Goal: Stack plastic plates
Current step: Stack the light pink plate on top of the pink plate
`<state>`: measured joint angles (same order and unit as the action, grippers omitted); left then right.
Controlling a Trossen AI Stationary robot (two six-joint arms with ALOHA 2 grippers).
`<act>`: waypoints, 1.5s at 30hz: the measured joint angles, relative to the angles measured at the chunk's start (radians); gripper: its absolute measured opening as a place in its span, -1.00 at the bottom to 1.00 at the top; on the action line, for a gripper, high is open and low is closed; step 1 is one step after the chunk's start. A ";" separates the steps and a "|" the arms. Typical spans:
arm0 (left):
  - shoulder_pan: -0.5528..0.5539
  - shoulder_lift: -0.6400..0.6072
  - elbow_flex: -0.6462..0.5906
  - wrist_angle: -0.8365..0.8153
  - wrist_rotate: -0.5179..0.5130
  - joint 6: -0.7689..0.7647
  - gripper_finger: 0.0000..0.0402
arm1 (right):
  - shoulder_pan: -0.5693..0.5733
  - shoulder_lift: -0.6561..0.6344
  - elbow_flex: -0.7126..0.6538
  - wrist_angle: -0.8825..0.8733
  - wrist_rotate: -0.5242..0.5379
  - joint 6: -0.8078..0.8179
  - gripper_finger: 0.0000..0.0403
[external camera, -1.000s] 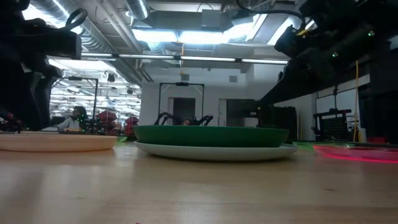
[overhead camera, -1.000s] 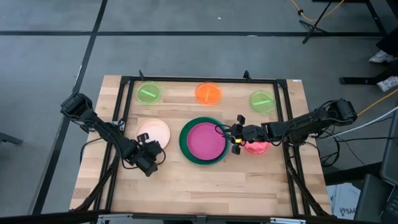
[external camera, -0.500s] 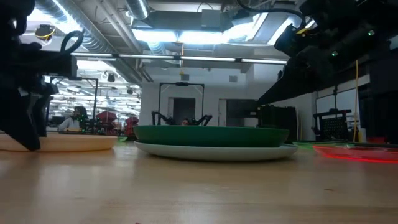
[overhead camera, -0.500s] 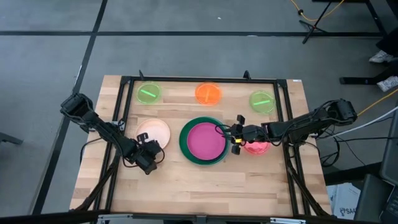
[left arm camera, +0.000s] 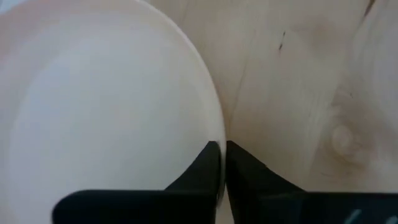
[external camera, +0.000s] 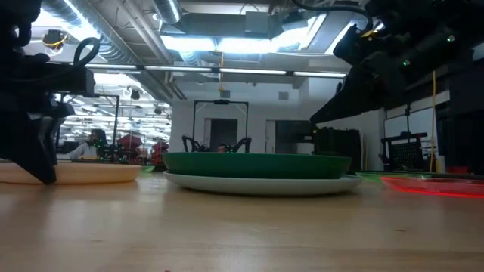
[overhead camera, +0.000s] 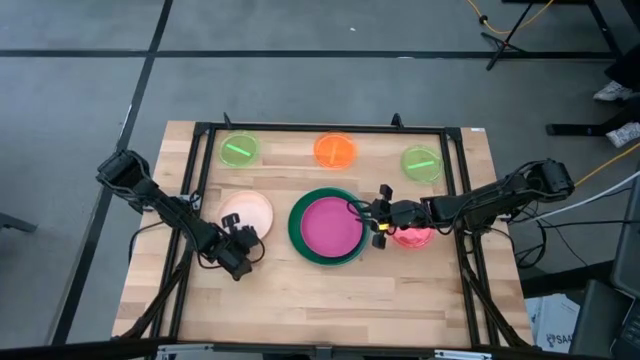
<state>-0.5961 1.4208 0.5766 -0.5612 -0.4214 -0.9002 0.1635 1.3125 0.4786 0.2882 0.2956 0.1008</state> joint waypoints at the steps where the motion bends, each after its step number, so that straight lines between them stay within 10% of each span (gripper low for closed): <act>1: 0.000 0.000 0.000 -0.001 -0.004 0.003 -0.96 | 0.000 0.000 0.000 0.000 0.000 0.000 -0.42; 28: 0.064 0.000 0.244 -0.055 -0.218 0.406 -0.95 | 0.000 0.000 0.000 -0.007 0.000 0.008 -0.42; 45: 0.158 0.000 0.261 0.327 -0.107 0.782 -0.95 | 0.000 0.000 0.000 -0.007 -0.001 0.010 -0.42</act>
<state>-0.4383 1.4212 0.8379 -0.2342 -0.5282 -0.1184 0.1635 1.3128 0.4786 0.2810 0.2947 0.1108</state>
